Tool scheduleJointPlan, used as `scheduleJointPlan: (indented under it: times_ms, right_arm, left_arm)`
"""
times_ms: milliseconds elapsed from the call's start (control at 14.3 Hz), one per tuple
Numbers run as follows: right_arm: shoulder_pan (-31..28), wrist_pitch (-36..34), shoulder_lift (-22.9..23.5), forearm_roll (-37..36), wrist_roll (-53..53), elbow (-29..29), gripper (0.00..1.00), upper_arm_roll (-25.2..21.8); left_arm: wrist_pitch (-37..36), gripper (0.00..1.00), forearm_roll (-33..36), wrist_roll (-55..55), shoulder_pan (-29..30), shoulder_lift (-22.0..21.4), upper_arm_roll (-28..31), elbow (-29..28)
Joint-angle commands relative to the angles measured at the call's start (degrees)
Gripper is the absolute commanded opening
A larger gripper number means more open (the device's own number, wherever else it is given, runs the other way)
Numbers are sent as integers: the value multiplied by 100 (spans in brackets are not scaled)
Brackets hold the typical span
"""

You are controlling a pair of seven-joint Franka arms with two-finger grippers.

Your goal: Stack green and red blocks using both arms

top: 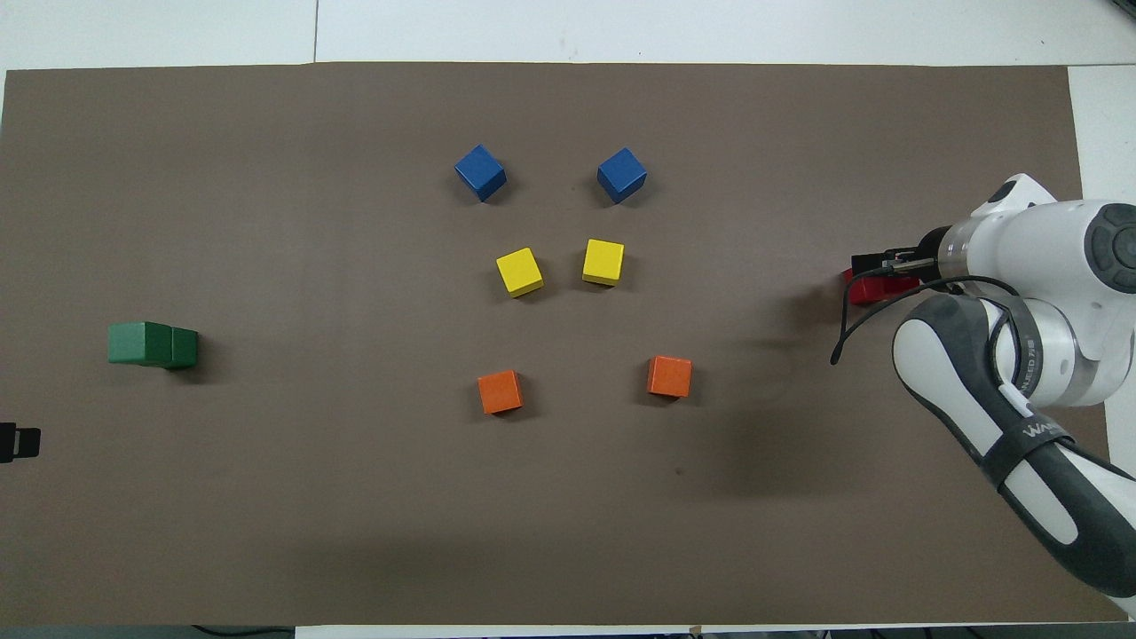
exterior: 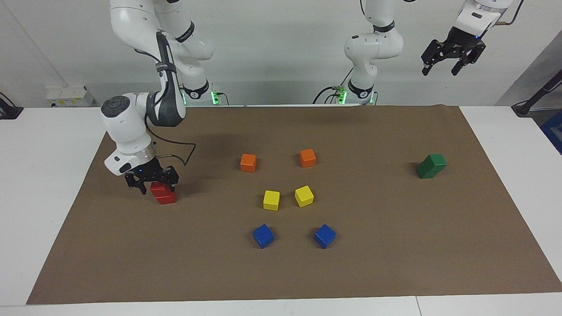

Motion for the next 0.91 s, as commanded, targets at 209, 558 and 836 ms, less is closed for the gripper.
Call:
scheduleJointPlan:
  times_ms: [209, 558, 836]
  right_arm:
    - [-34, -1302, -123, 90, -109, 784, 100, 88]
    - [-25, -3147, -448, 99, -91, 2058, 100, 325]
    - [-25, -4177, -975, 343, -65, 2605, 100, 475]
  left_arm:
    - [-61, 100, 58, -41, 25, -107, -30, -41]
    - [-61, 100, 58, -50, 25, -116, -30, -41]
    - [-61, 100, 58, -50, 25, -107, -30, -41]
